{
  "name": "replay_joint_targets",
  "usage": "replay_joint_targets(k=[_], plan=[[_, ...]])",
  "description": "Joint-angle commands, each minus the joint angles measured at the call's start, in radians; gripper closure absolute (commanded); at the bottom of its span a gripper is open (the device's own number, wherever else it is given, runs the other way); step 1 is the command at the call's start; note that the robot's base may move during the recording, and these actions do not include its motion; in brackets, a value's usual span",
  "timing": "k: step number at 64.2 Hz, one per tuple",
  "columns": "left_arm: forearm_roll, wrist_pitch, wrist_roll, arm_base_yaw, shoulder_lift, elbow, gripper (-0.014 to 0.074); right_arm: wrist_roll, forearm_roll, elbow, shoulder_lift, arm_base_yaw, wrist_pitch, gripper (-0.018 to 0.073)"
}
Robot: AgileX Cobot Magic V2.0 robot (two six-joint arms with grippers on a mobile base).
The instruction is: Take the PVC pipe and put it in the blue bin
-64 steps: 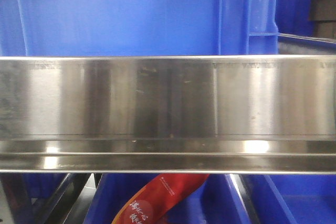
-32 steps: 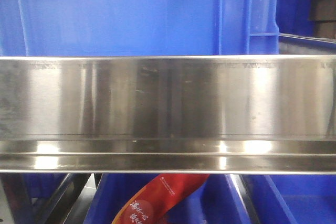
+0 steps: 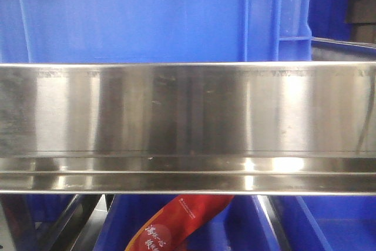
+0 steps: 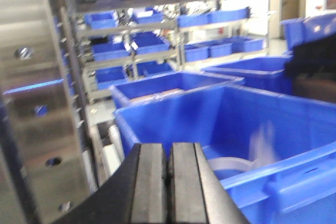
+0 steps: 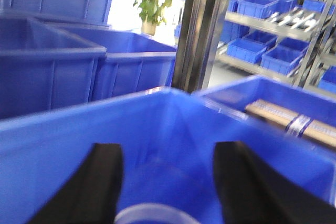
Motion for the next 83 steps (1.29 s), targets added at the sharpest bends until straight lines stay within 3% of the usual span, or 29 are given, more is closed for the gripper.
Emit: replay_joint_targets(k=[1,12,23,44,59,71,83], plan=[[-0.004,-0.001,-0.009,0.011,-0.008,0.000,0.0707,-0.010,-0.008,-0.013,-0.003,0.003,-0.026,0.0291],[-0.004,-0.001,-0.009,0.012,-0.008,0.000,0.0707,-0.010,-0.008,-0.013,-0.016,0.003,-0.016,0.0448],[-0.004,0.002,-0.009,0.012,-0.008,0.000,0.0707,-0.010,-0.056,-0.013,-0.071,0.003,0.037,0.0731],[-0.002,0.001,-0.010,0.014,-0.051,0.073,0.0707,-0.010,-0.095,0.020,-0.269,-0.002,0.098,0.0722],[-0.002,0.009,-0.058,0.095,-0.140,0.115,0.0707,-0.010,-0.106,0.028,-0.414,-0.002,0.205,0.0722],[-0.015,0.069,-0.058,0.162,-0.228,0.158,0.0707,0.022,-0.207,0.028,-0.496,-0.002,0.342,0.0722],[-0.029,0.154,-0.058,0.180,-0.321,0.181,0.0707,0.213,-0.405,0.072,-0.590,-0.002,0.392,0.0722]])
